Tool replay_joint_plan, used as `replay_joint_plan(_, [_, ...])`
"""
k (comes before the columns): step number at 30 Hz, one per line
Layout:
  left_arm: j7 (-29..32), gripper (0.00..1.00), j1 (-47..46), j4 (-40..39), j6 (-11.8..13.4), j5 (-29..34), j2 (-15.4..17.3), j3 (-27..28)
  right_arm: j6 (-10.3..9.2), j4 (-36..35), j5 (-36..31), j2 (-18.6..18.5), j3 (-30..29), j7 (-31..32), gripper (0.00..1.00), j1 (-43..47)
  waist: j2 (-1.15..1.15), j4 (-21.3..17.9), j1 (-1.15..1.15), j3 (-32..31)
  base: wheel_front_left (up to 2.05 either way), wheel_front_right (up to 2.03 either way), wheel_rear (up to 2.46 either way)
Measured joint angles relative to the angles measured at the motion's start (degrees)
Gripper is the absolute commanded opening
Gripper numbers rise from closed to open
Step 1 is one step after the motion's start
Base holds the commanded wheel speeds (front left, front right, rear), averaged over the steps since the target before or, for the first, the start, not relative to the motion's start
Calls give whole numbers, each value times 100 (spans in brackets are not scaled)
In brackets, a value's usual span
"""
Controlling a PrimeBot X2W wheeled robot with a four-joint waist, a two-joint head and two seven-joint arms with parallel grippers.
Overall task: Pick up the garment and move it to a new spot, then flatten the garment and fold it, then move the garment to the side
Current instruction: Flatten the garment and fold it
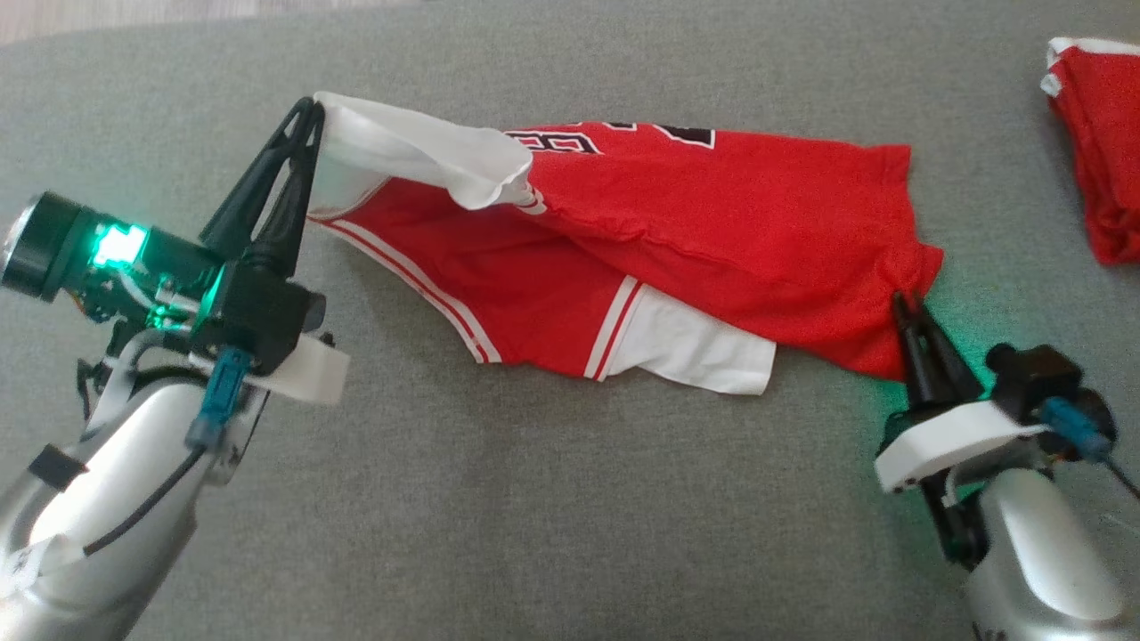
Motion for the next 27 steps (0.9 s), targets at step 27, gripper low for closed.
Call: replay_joint_plan(27, [-297,0,-2785,-1100,-1266,-326,1382,1081,1,-3894,1446,-1702,-813,2152,0,-2041,0,-277,-1,-808,0,0,0])
